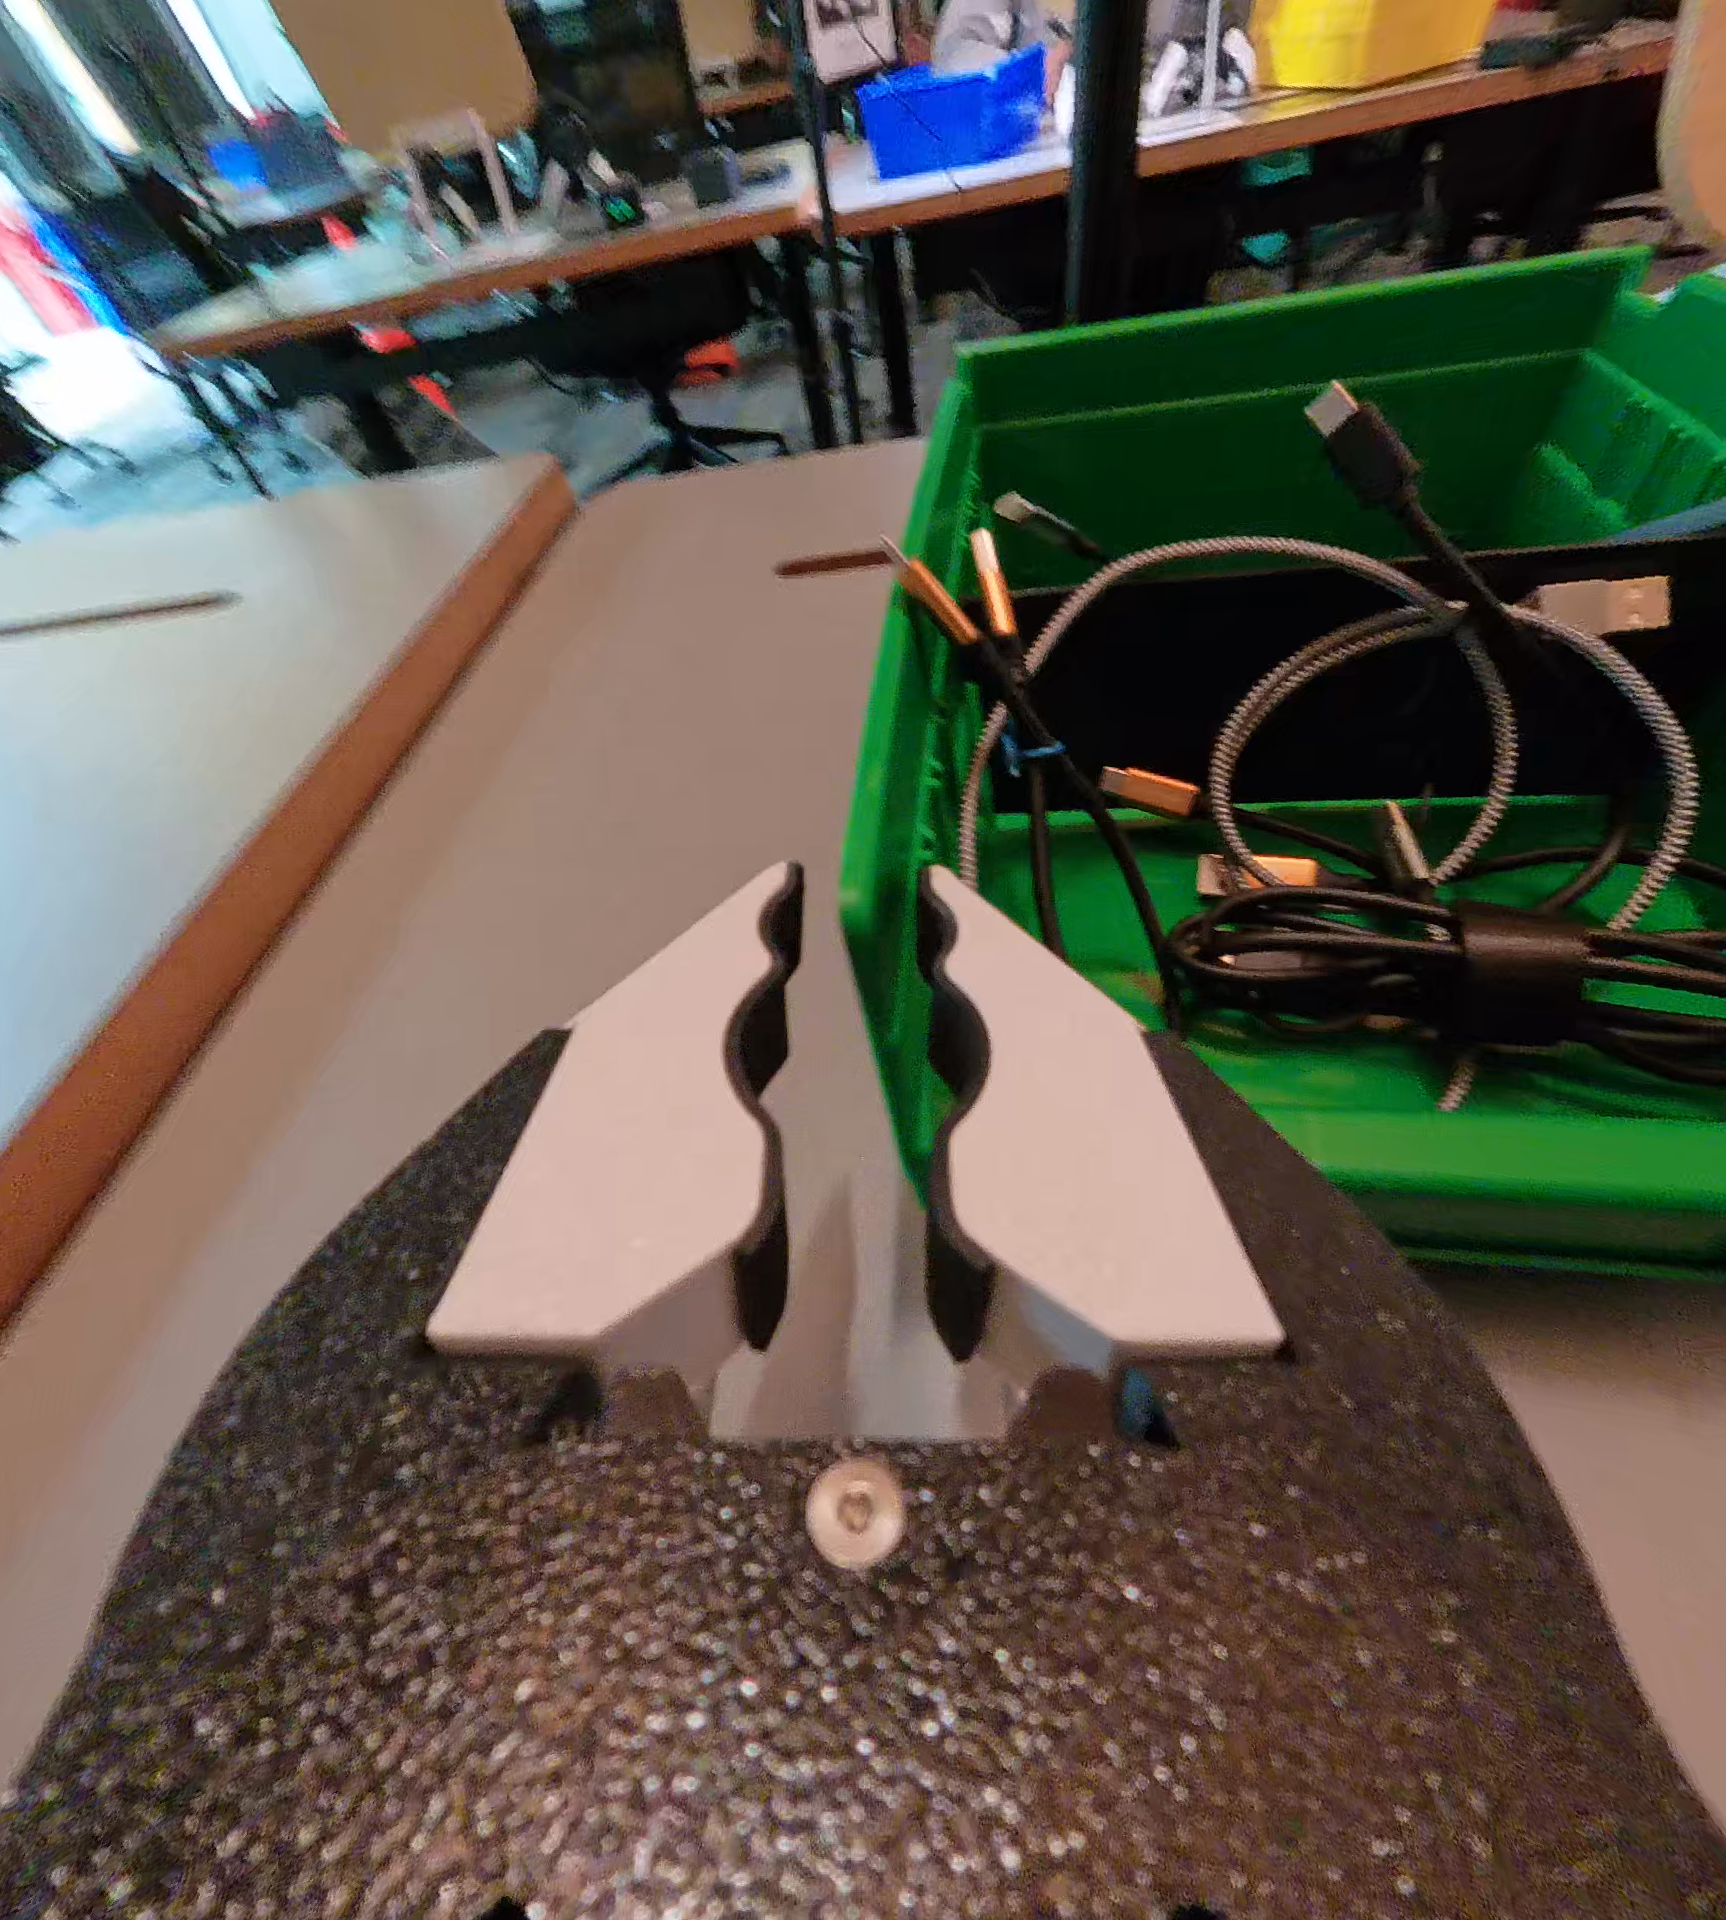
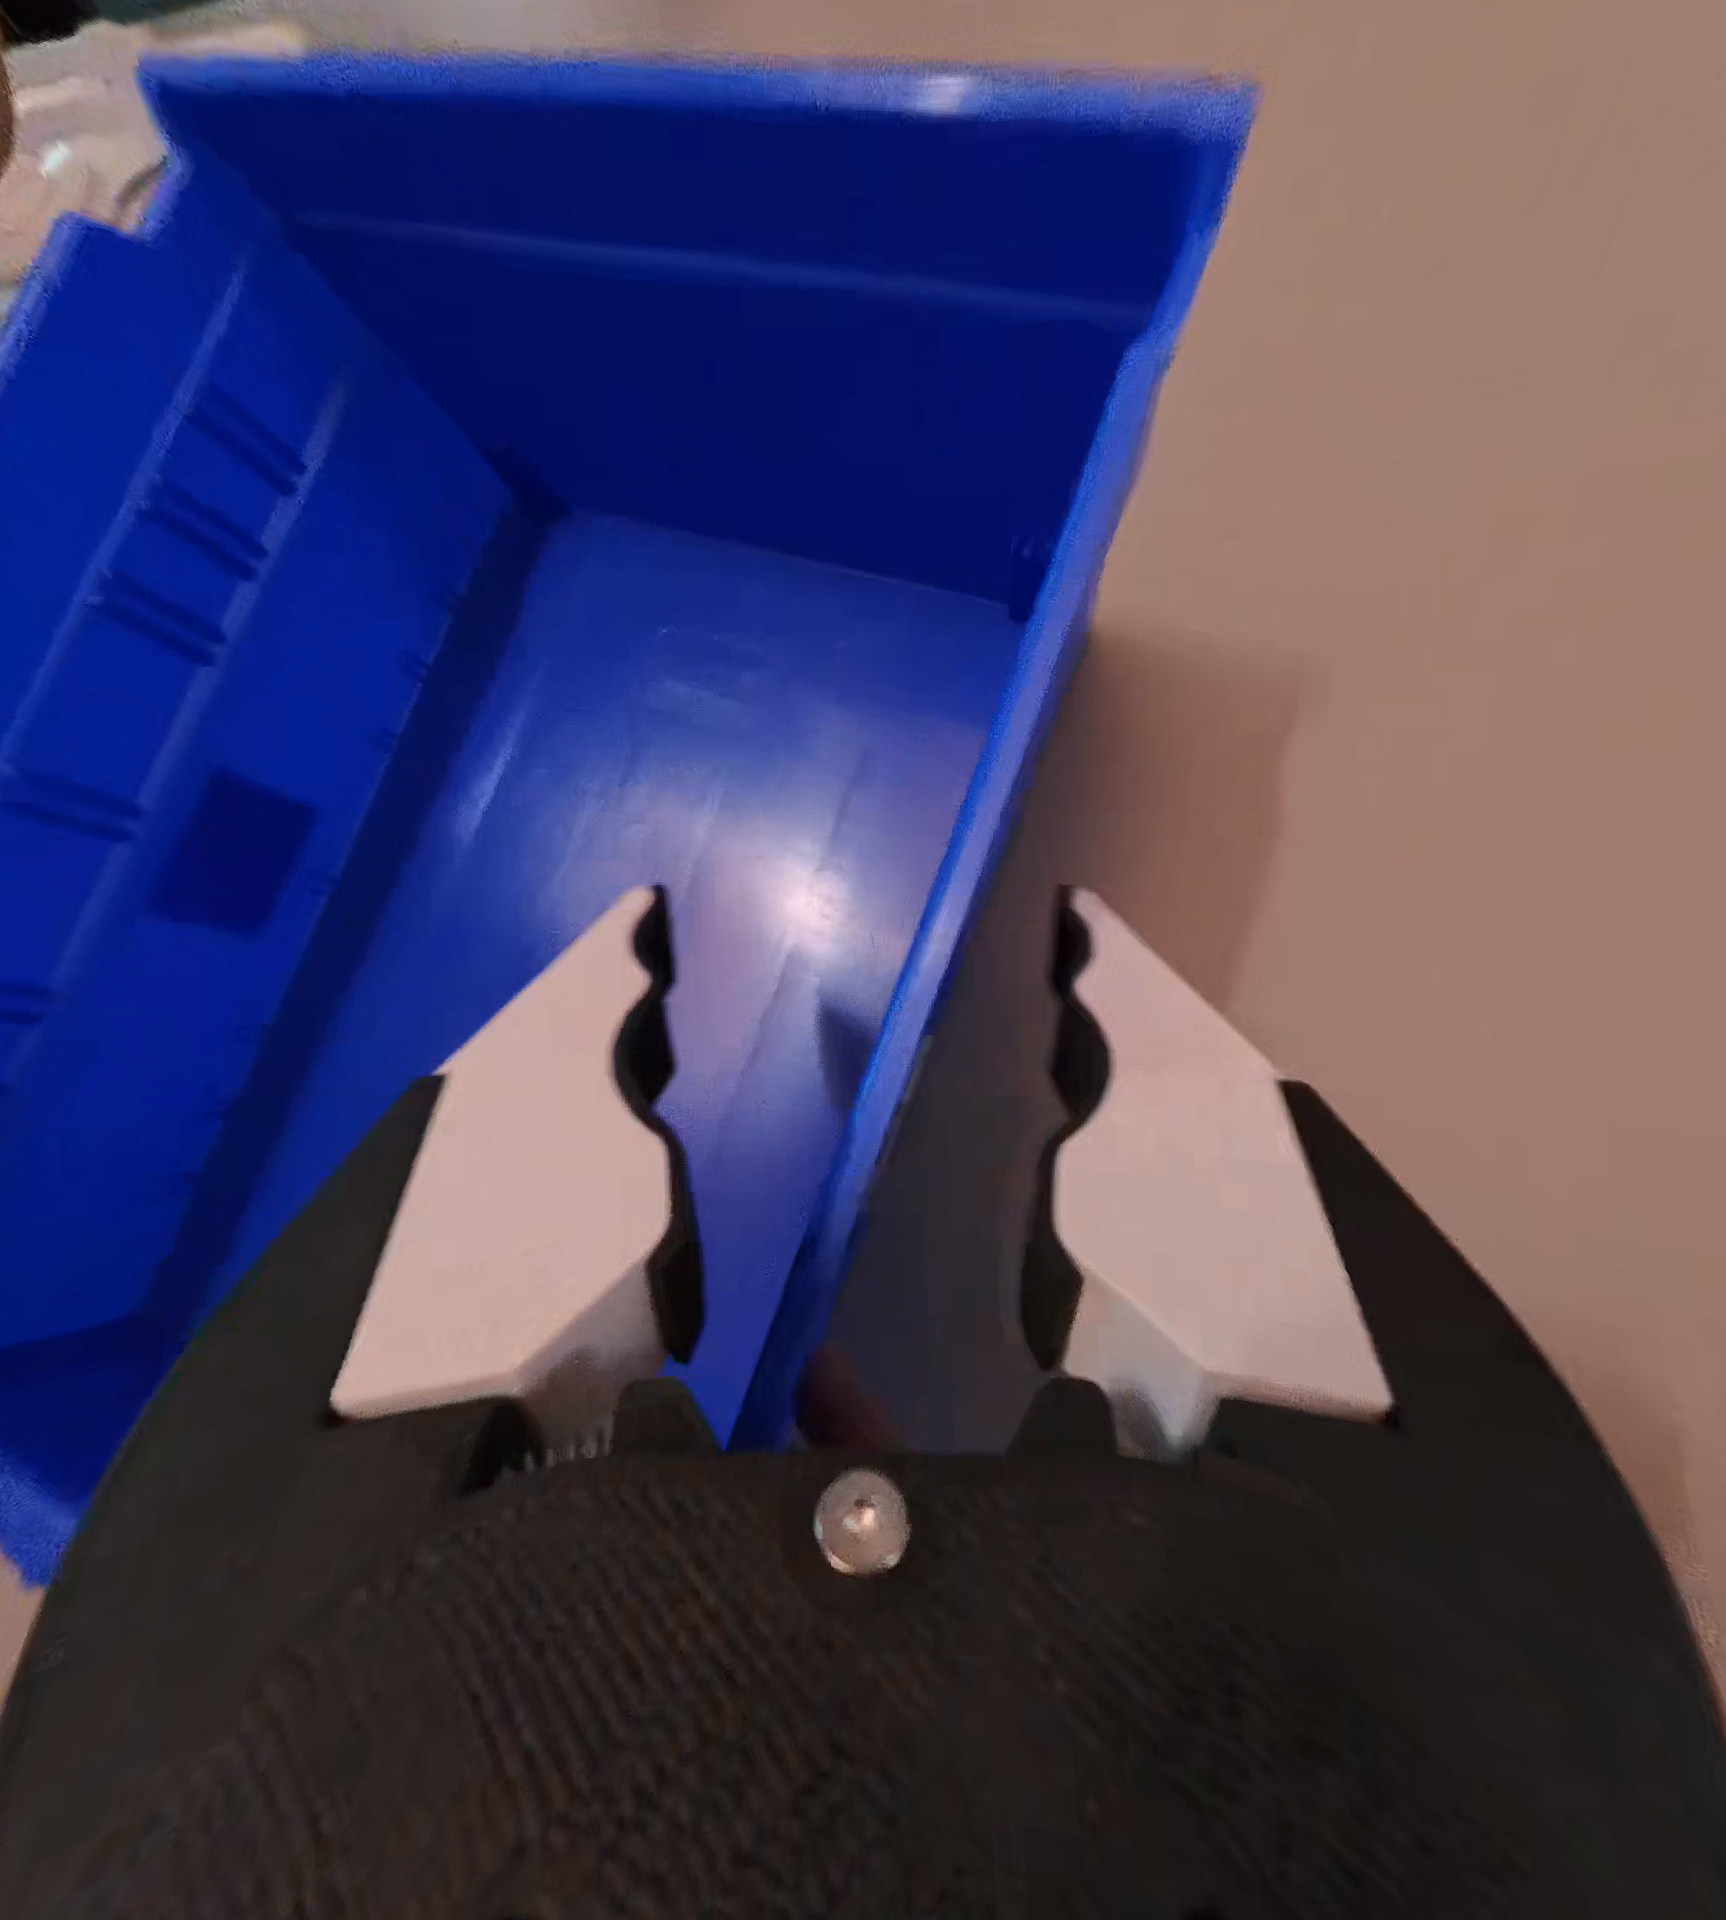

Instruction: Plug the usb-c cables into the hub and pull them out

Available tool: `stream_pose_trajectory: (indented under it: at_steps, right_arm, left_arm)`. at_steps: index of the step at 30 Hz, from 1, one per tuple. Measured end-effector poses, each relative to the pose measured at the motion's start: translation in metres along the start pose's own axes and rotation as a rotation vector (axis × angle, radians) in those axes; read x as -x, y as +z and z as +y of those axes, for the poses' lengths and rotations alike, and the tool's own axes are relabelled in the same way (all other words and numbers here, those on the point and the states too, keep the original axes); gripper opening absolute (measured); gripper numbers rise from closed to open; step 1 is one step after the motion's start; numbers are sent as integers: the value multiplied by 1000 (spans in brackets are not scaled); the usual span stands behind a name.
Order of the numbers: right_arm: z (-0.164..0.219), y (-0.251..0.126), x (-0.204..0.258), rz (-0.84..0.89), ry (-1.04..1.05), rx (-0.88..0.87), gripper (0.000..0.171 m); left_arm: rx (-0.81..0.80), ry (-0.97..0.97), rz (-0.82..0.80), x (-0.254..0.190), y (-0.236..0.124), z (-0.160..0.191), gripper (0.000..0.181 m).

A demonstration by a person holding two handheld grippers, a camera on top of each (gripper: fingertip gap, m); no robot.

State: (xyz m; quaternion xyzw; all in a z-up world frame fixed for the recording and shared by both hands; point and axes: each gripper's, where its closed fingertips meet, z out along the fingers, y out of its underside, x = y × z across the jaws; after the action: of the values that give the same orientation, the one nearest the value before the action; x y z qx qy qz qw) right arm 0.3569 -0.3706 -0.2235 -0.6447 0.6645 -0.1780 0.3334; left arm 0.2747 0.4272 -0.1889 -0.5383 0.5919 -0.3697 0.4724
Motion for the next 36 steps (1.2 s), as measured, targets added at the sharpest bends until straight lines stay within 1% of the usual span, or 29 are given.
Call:
stream_pose_trajectory:
  at_steps: [2, 3, 4, 5, 7, 8, 10, 12, 13, 14, 15, 16, 17, 19, 20, 23, 25, 26, 28, 30, 31, 34, 36]
  right_arm:
    - [-19, -24, -17, 154, -62, -89, 91]
    - [-29, -40, -16, 191, -94, -144, 102]
    - [-35, -56, -8, 194, -122, -195, 107]
    - [-40, -72, 7, 178, -144, -246, 107]
    - [-43, -100, 56, 89, -218, -362, 106]
    - [-42, -111, 89, 26, -272, -424, 105]
    - [-28, -125, 165, -159, -400, -526, 98]
    - [-3, -126, 235, -340, -518, -568, 88]
    - [10, -120, 262, -381, -566, -570, 86]
    - [19, -113, 281, -380, -610, -581, 85]
    - [25, -103, 295, -337, -675, -603, 80]
    - [28, -91, 303, -255, -757, -628, 74]
    - [29, -79, 307, -160, -837, -635, 64]
    - [32, -58, 309, -20, -950, -576, 63]
    - [34, -51, 309, 17, -974, -570, 62]
    - [39, -38, 316, 17, -951, -591, 54]
    - [38, -30, 304, 95, -961, -581, 52]
    - [41, -27, 303, 100, -986, -576, 45]
    - [43, -24, 301, 96, -989, -588, 44]
    - [44, -22, 297, 101, -972, -587, 38]
    - [43, -22, 294, 114, -965, -593, 37]
    - [38, -25, 288, 144, -919, -620, 39]
    - [36, -28, 286, 150, -896, -650, 42]
  left_arm:
    - [-37, 47, -55, 10, -15, -14, 28]
    - [-56, 59, -55, 11, -22, -24, 32]
    - [-76, 74, -32, 7, -28, -34, 35]
    - [-91, 103, 19, -2, -32, -44, 36]
    - [-104, 188, 143, -28, -36, -61, 40]
    - [-101, 237, 225, -45, -37, -66, 42]
    - [-98, 337, 380, -80, -36, -76, 50]
    - [-96, 494, 489, -109, -31, -80, 52]
    - [-86, 585, 524, -121, -27, -81, 56]
    - [-70, 676, 547, -131, -22, -80, 58]
    - [-43, 771, 592, -142, -18, -77, 58]
    - [-18, 856, 629, -151, -13, -74, 59]
    - [-7, 928, 641, -158, -7, -74, 59]
    - [22, 1051, 684, -168, 3, -73, 55]
    - [38, 1092, 686, -170, 9, -74, 54]
    - [89, 1157, 720, -176, 25, -76, 49]
    - [136, 1182, 743, -179, 36, -73, 47]
    - [160, 1188, 745, -179, 43, -71, 46]
    - [189, 1170, 786, -188, 51, -66, 44]
    - [185, 1145, 845, -202, 53, -62, 38]
    - [180, 1150, 852, -207, 55, -61, 35]
    - [188, 1210, 808, -211, 66, -53, 28]
    - [151, 1296, 741, -209, 73, -51, 13]
